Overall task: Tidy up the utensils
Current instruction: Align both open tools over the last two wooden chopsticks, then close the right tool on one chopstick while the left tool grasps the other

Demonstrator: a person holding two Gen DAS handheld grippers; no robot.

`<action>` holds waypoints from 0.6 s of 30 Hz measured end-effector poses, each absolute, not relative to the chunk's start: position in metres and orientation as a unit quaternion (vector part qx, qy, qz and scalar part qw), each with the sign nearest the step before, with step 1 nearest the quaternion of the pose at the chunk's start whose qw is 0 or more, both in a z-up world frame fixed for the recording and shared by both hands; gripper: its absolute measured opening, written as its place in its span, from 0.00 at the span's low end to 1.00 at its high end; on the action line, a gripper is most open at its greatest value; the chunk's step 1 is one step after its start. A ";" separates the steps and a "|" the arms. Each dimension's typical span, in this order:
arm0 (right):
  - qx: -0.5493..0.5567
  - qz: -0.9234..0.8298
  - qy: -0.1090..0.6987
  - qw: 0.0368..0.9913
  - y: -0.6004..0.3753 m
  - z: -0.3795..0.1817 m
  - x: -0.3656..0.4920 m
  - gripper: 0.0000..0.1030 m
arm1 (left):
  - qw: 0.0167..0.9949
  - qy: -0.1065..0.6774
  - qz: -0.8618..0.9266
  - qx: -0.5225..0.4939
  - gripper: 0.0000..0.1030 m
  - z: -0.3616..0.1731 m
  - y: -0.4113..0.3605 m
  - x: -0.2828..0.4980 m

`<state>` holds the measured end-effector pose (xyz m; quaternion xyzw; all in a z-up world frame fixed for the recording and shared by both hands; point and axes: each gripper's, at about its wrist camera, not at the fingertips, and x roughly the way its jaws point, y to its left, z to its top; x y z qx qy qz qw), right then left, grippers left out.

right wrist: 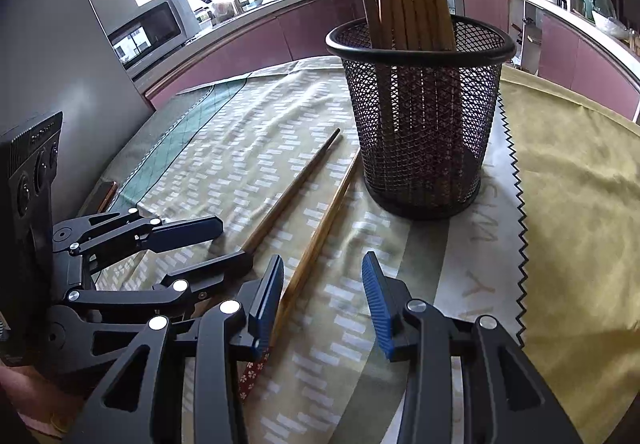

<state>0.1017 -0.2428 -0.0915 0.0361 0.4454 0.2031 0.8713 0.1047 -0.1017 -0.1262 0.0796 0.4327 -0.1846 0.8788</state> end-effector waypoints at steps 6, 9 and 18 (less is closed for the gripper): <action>0.025 0.195 0.446 0.873 -0.239 -0.091 0.107 0.36 | 0.878 0.434 -0.185 0.081 0.37 -0.126 -0.102 0.106; 0.017 0.190 0.446 0.875 -0.236 -0.092 0.108 0.34 | 0.878 0.434 -0.186 0.082 0.37 -0.126 -0.102 0.109; -0.003 0.178 0.446 0.877 -0.228 -0.094 0.112 0.28 | 0.876 0.436 -0.191 0.080 0.35 -0.125 -0.104 0.120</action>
